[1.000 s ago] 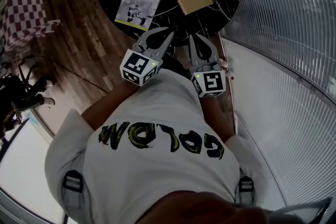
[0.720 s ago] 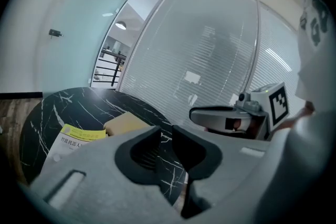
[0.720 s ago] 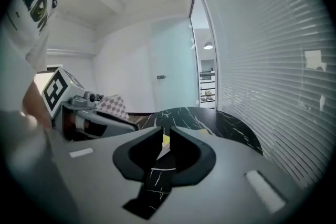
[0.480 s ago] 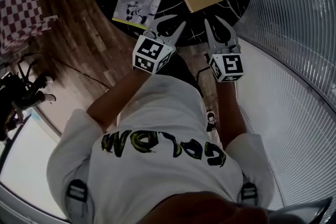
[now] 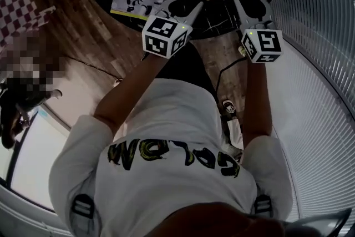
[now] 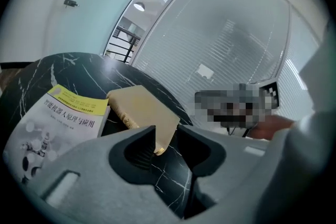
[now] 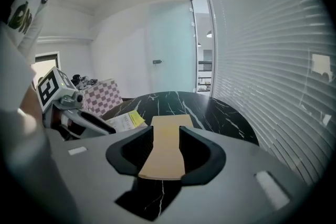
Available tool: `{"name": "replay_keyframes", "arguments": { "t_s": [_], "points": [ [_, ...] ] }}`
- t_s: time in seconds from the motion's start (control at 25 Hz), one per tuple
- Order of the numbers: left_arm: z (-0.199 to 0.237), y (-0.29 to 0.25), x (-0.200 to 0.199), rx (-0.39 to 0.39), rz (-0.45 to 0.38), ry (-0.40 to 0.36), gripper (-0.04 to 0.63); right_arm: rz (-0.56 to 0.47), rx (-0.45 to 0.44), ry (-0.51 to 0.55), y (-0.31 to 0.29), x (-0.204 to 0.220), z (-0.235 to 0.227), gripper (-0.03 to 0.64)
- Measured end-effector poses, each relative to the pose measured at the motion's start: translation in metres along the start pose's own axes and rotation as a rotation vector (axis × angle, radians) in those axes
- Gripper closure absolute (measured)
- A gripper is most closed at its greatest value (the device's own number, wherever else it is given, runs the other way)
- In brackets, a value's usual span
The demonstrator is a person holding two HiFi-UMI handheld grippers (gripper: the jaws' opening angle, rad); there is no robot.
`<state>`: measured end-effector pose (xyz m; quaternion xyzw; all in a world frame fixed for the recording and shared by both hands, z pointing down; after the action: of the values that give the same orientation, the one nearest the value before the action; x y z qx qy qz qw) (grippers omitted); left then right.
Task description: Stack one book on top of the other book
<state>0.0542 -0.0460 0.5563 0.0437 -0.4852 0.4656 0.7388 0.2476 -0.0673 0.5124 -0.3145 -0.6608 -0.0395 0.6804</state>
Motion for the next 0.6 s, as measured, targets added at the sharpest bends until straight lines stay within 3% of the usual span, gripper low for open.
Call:
{"name": "replay_keyframes", "arguments": {
  "t_s": [0.36, 0.6],
  "points": [
    [0.023, -0.048, 0.025, -0.019, 0.008, 0.131, 0.414, 0.074, -0.022, -0.032, -0.036, 0.042, -0.041, 0.396],
    [0.037, -0.065, 0.037, -0.061, 0.028, 0.213, 0.356, 0.129, -0.049, -0.047, -0.058, 0.063, -0.060, 0.305]
  ]
}}
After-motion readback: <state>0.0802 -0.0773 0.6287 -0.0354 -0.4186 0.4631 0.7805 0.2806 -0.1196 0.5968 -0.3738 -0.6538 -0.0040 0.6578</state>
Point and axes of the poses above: the fingertips, and each gripper's own axes: y backward along the fingers, z to its left, x out of its underside, the point moved 8 cm from there along y, backward along the fingers, and after that the axes turned 10 degrees about -z, right-handed, at the moved point
